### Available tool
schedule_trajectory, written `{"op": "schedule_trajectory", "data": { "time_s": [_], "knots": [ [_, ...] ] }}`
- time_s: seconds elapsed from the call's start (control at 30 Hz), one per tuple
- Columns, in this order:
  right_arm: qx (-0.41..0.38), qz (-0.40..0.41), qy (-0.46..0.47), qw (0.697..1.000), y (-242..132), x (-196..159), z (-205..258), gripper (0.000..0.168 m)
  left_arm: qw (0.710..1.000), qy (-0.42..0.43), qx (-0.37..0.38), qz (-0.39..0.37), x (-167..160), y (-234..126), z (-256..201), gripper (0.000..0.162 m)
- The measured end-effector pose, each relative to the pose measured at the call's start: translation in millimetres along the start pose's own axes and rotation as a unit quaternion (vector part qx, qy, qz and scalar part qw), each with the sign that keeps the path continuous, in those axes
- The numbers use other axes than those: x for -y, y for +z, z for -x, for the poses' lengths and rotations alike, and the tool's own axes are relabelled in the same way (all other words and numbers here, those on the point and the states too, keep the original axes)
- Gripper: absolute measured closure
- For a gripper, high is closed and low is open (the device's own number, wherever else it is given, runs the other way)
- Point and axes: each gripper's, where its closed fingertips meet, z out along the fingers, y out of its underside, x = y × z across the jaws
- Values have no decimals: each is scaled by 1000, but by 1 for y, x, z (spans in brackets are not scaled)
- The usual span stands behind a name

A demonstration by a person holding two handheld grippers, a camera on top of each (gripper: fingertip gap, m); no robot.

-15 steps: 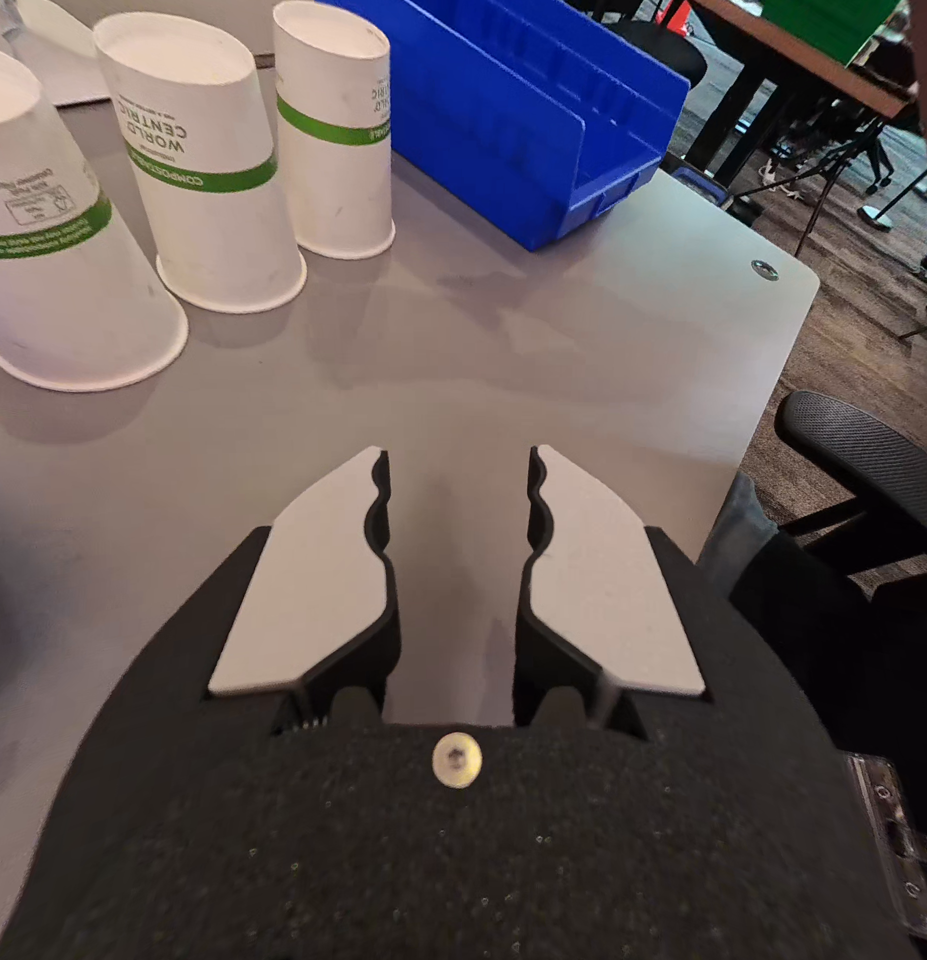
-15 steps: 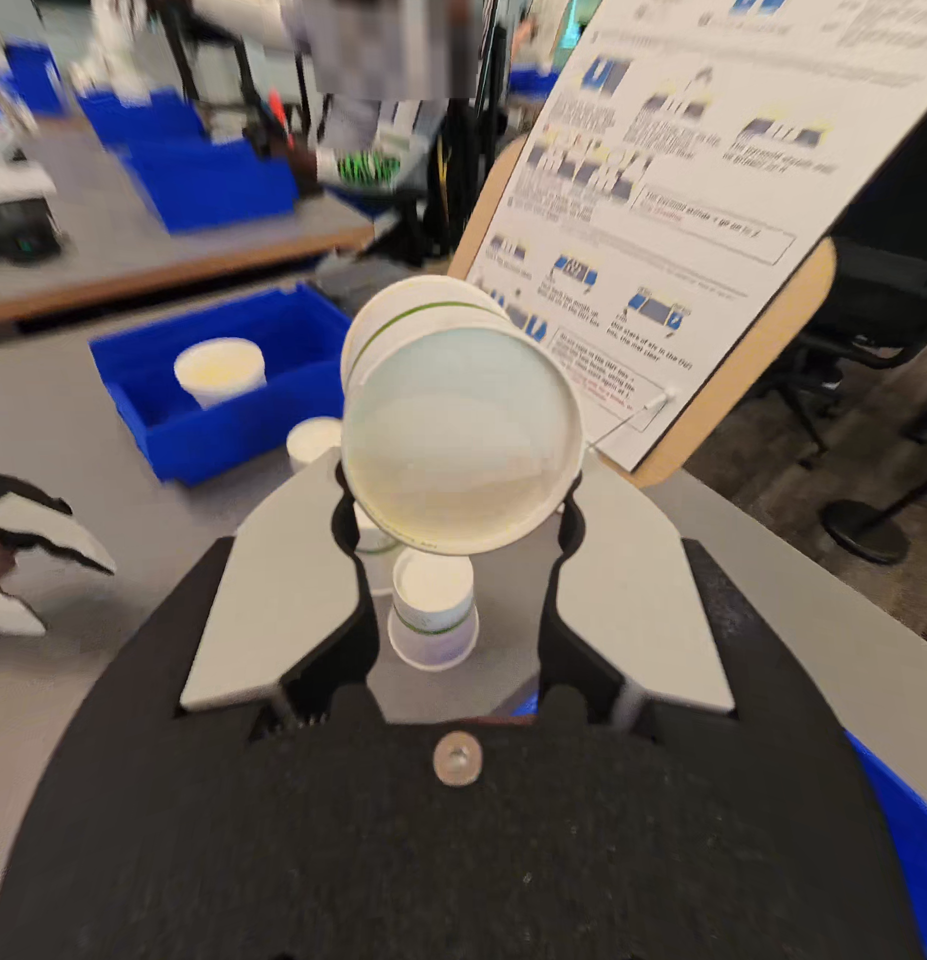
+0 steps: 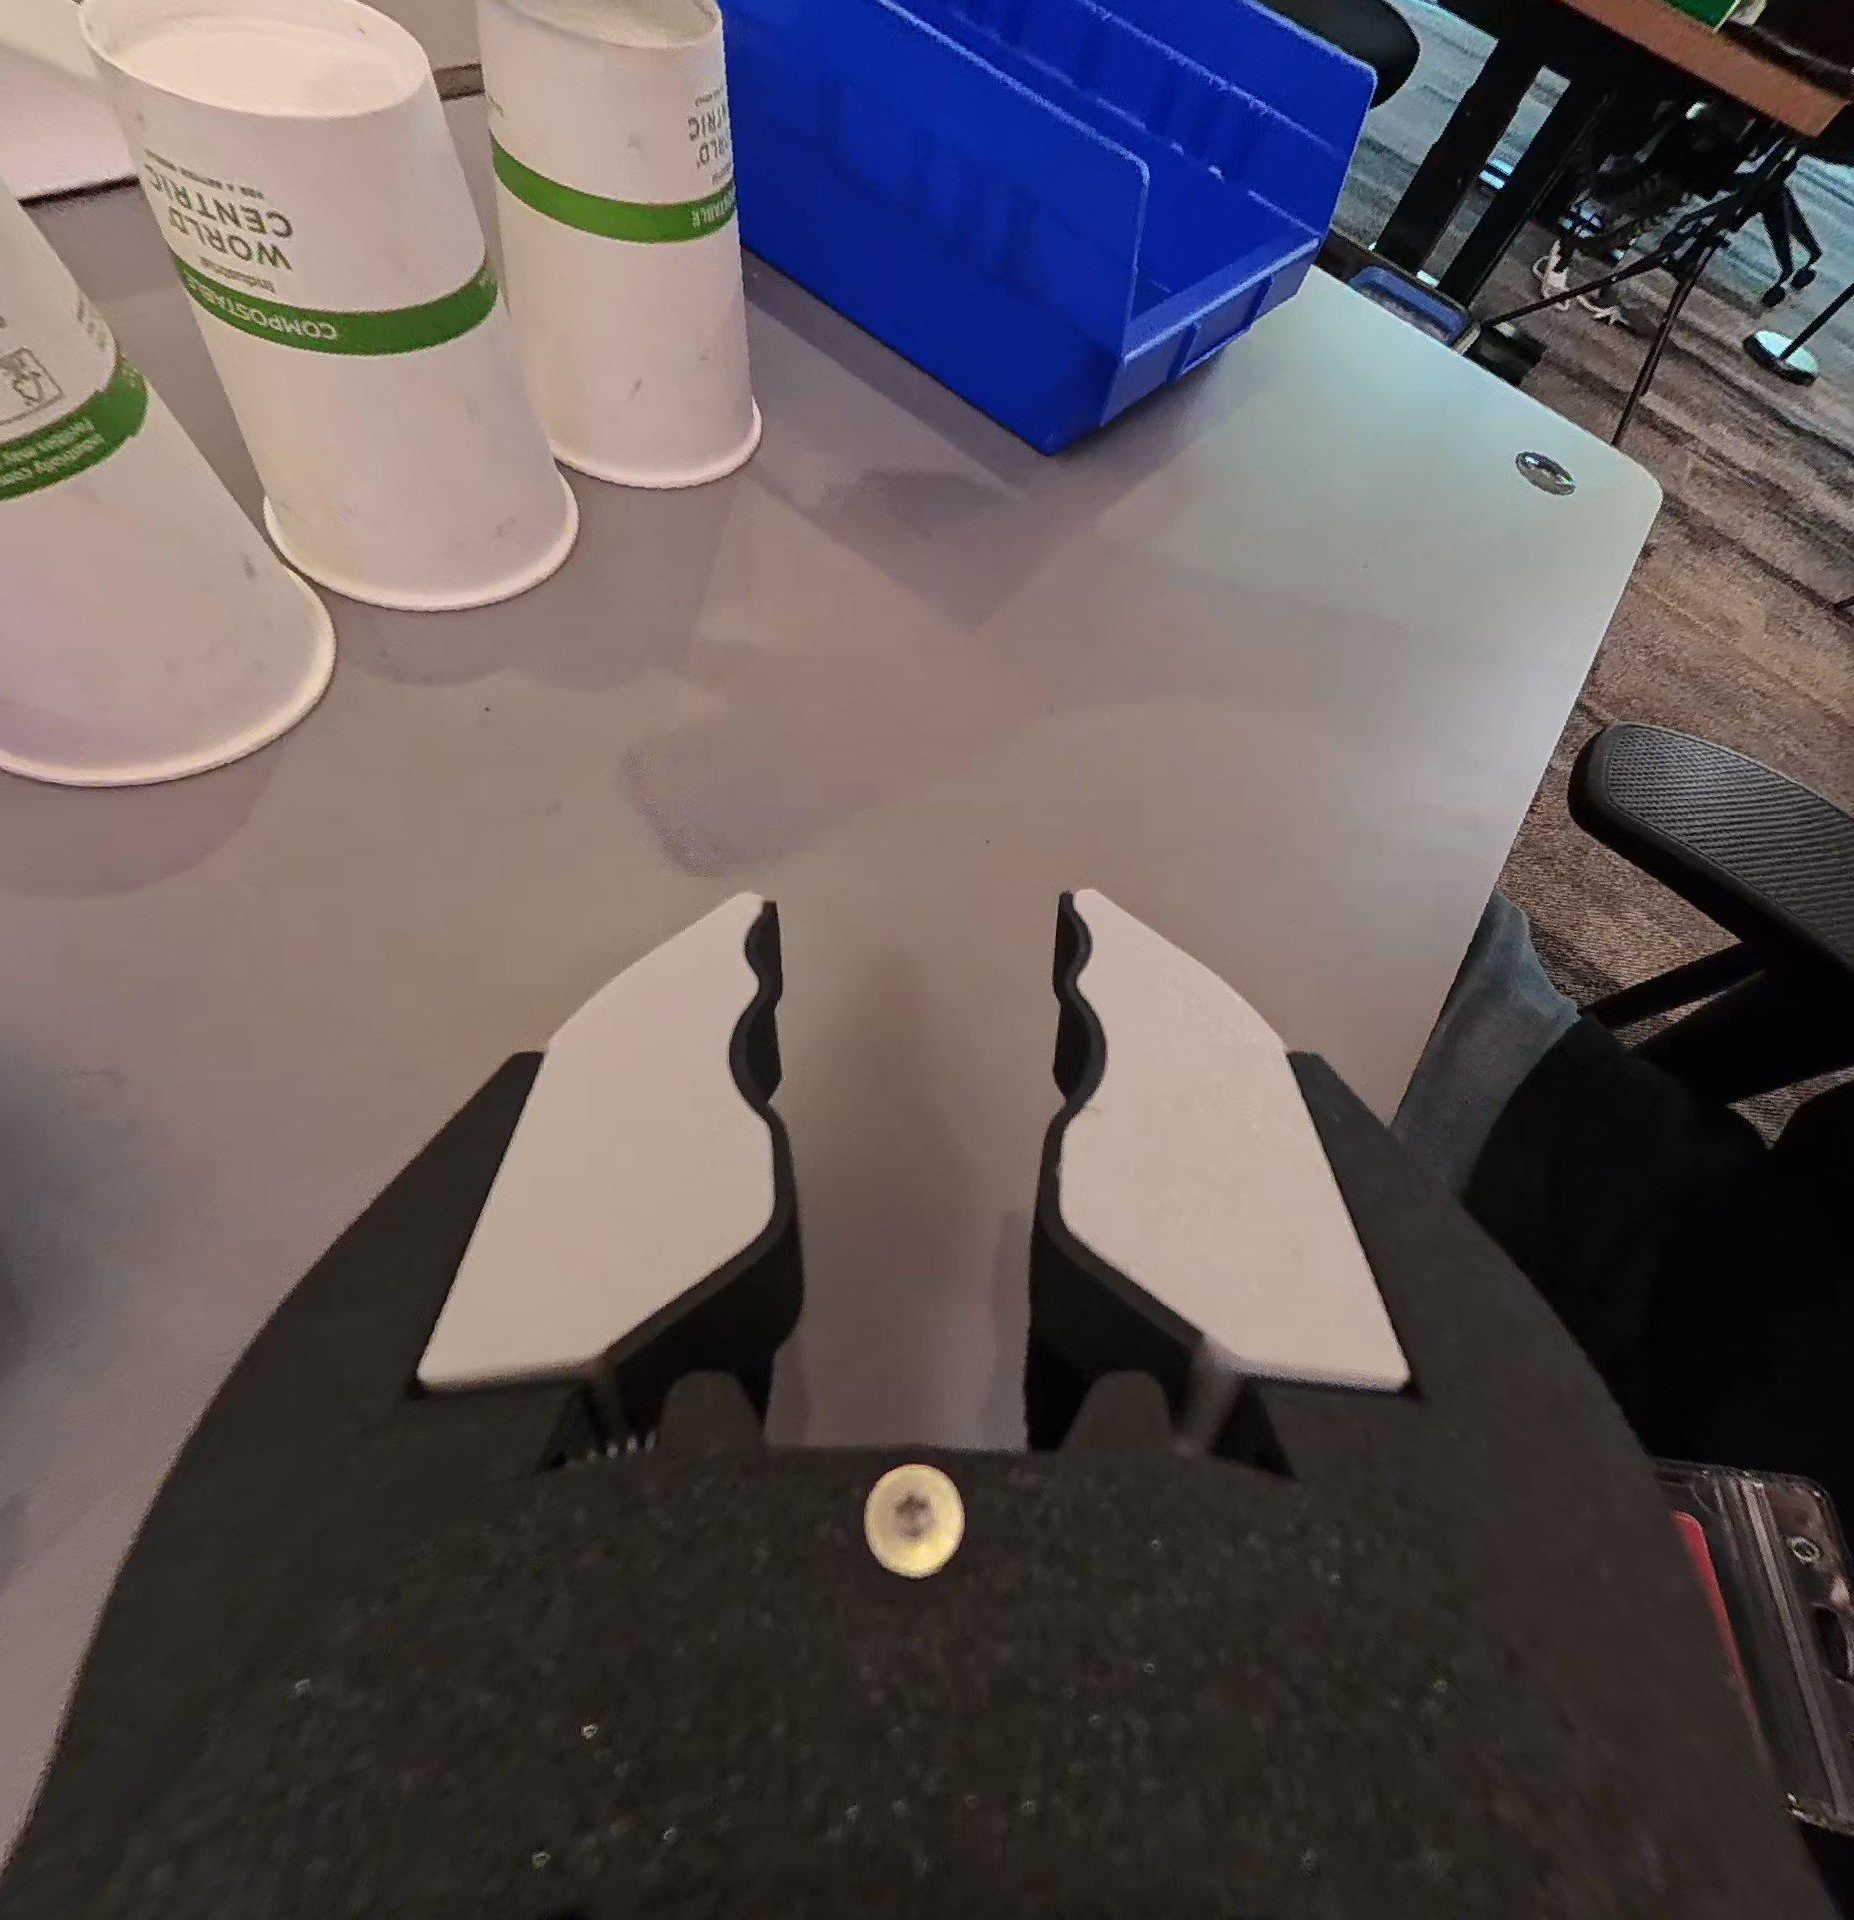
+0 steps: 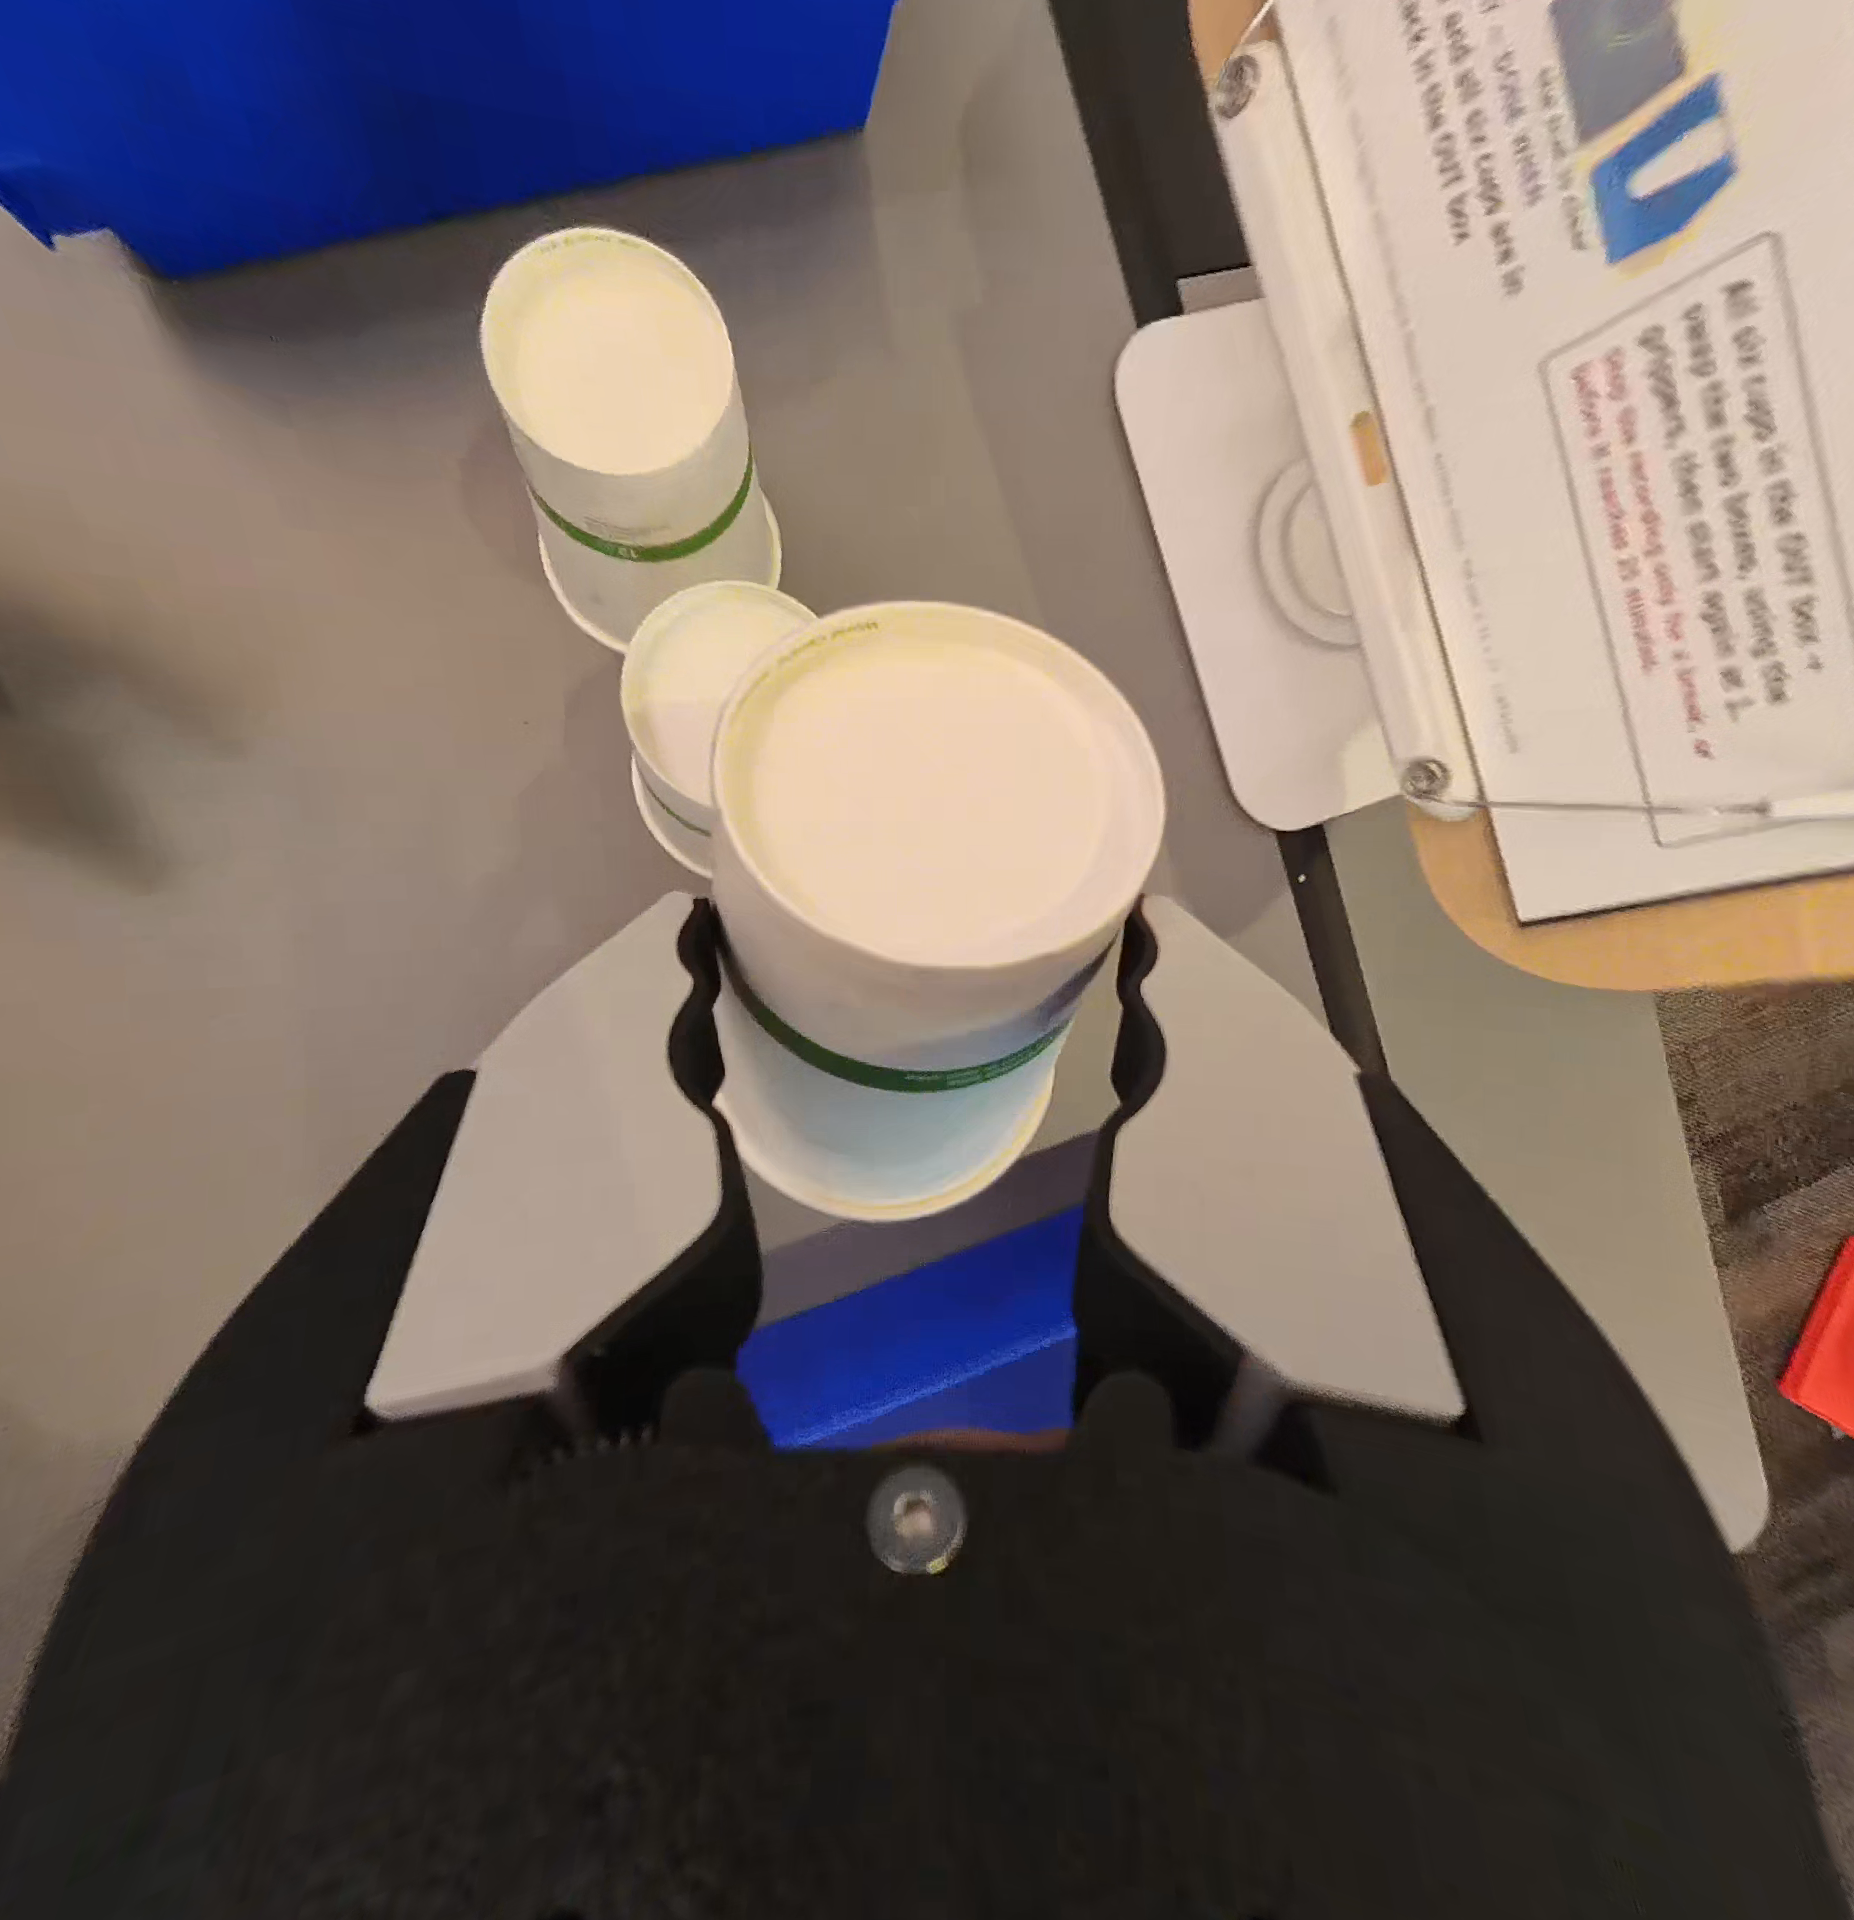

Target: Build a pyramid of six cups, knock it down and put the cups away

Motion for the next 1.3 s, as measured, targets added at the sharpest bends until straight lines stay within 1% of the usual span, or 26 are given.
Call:
{"op": "schedule_trajectory", "data": {
  "time_s": [0.07,0.23,0.4,0.67,0.97,1.1,1.2,1.3],
  "knots": [
    [6,5,-3,1000,8,3,2,95,1000,2,-2,2,-1,1,-1,112],
    [2,-61,3,998,-1,28,-2,95,1000,17,0,9,-5,3,-4,113],
    [12,-110,11,994,9,35,2,95,1000,14,-8,21,-10,8,-5,113],
    [29,-160,30,986,17,29,7,96,999,19,-7,26,-12,8,-5,113],
    [51,-181,43,981,22,17,12,96,999,18,-12,35,-17,12,-6,112],
    [42,-183,44,981,23,11,11,85,999,18,-12,38,-19,13,-6,112],
    [37,-198,46,978,14,9,12,83,999,12,-15,41,-21,13,-5,110],
    [12,-243,59,968,-12,9,21,81,999,9,-17,38,-21,12,-3,108]
  ]
}}
